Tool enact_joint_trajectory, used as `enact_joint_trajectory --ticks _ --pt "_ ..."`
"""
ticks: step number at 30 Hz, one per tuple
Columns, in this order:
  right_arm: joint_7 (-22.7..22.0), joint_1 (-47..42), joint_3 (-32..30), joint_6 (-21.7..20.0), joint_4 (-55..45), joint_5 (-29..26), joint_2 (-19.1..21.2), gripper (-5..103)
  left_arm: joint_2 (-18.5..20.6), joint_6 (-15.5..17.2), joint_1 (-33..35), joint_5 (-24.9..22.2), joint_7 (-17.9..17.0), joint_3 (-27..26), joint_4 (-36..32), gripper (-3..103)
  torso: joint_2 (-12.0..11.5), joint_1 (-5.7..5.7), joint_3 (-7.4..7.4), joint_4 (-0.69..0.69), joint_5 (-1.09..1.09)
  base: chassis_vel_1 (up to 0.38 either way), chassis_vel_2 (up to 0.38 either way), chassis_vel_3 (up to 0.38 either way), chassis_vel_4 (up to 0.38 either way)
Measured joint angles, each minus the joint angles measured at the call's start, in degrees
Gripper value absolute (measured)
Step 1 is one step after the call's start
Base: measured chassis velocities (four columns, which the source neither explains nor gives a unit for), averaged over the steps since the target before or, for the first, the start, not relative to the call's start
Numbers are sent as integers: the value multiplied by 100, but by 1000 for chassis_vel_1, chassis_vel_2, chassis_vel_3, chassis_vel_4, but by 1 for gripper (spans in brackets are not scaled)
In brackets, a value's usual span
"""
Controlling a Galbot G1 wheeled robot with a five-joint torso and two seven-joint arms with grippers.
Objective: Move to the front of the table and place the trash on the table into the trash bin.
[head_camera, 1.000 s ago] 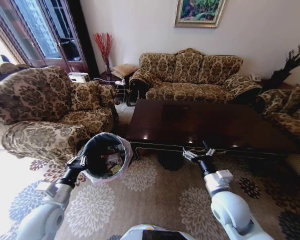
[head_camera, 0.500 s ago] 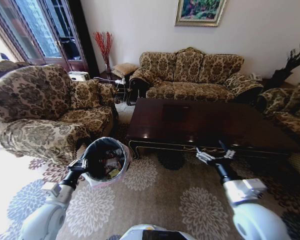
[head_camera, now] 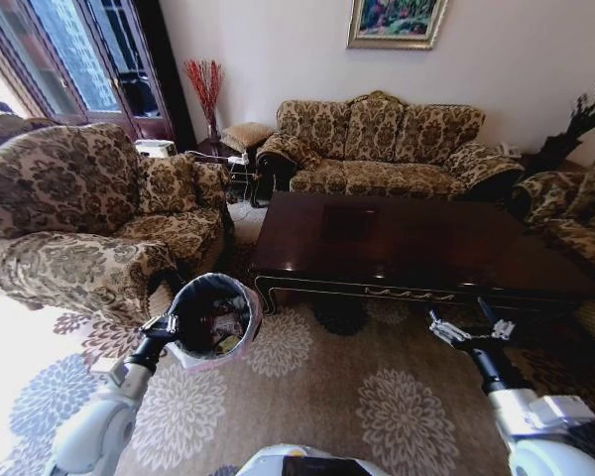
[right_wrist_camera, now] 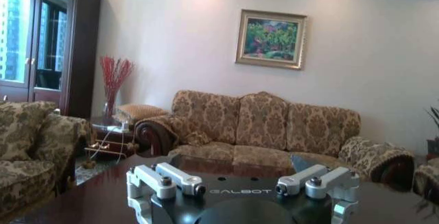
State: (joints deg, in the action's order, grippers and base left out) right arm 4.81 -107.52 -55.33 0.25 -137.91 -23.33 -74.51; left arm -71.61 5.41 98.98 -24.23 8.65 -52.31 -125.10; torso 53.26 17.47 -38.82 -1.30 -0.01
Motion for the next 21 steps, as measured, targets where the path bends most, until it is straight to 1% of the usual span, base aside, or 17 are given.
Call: enact_joint_trajectory --ticks 4,7,8,13,21 --pt "-59 -12 63 -38 -47 21 -39 100 2 21 -2 50 2 35 11 3 -78 -34 42 0 0 0 0 0 0" --pt "-115 42 205 -119 -78 120 -106 100 3 45 10 94 9 74 28 3 -193 -83 112 -1 0 0 0 0 0" --pt "-115 42 205 -119 -78 120 -106 100 3 45 10 94 9 74 28 3 -193 -83 112 -1 0 0 0 0 0" --pt "-151 126 361 -188 -98 201 -138 100 9 47 21 96 13 67 54 3 -341 -145 196 -1 0 0 0 0 0" --pt "-204 163 364 -239 -92 289 -109 100 8 48 19 97 19 59 54 3 -541 -234 309 -1 1 0 0 0 0"
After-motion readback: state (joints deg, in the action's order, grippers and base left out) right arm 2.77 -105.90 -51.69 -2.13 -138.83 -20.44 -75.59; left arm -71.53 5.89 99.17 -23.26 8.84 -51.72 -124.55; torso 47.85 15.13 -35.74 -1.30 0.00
